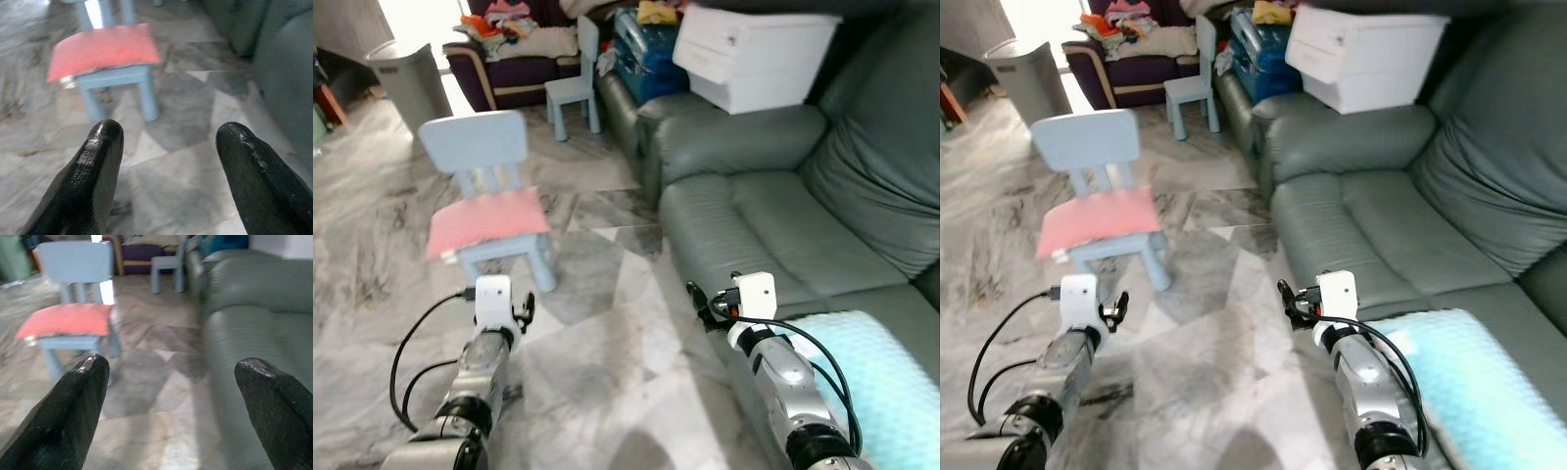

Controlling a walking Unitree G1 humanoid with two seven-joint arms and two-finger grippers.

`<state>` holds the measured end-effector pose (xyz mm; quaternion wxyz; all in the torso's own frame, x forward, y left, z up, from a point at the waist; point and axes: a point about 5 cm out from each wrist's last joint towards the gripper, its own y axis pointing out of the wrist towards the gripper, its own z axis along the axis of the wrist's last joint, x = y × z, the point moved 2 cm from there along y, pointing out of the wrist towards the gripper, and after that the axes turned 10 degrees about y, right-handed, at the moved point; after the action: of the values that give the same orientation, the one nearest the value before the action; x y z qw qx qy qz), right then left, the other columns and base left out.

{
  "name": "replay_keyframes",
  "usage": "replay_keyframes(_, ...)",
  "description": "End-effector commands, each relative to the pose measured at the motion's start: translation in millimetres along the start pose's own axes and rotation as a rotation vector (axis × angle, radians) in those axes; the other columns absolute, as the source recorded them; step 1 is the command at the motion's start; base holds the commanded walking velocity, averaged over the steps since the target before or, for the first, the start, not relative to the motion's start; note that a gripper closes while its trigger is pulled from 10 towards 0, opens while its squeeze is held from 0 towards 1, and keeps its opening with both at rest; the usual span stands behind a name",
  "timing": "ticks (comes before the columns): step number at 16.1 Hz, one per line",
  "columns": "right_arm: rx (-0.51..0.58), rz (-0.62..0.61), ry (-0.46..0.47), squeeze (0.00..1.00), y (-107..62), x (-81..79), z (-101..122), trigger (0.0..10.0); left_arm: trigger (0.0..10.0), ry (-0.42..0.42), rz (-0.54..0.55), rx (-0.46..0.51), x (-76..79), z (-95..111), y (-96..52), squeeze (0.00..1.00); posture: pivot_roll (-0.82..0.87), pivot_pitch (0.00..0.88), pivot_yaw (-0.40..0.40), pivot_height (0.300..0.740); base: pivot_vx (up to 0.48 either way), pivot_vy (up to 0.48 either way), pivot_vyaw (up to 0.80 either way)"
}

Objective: Move the pillow to the sofa

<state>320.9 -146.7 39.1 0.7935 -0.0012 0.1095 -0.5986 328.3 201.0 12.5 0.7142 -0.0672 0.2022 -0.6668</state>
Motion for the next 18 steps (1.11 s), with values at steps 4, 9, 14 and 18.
replay_keyframes(4, 0.025, 0.039, 0.000, 0.00, 6.9, -13.2, 7, 10.0, 10.0, 0.013, 0.047, -0.010, -15.4, -2, -0.3, 0.00, -0.17, 0.000, 0.066, 0.740, 0.000, 0.480, 0.00)
replay_keyframes(9, 0.033, 0.040, -0.015, 0.00, 7.0, -15.3, 7, 10.0, 10.0, 0.053, 0.038, 0.026, -13.8, 5, 0.9, 0.00, -0.17, 0.000, 0.066, 0.740, 0.000, 0.288, 0.00)
replay_keyframes(14, 0.041, 0.079, -0.032, 0.00, 5.9, -21.2, 7, 10.0, 10.0, -0.037, 0.019, 0.055, -16.5, 10, 1.8, 0.00, -0.17, 0.000, 0.063, 0.740, 0.152, 0.000, 0.00)
replay_keyframes(18, 0.047, 0.094, -0.039, 0.00, 6.2, -23.0, 9, 10.0, 10.0, -0.044, 0.017, 0.052, -18.8, 8, 1.0, 0.00, -0.17, 0.000, 0.061, 0.740, 0.451, 0.000, 0.00)
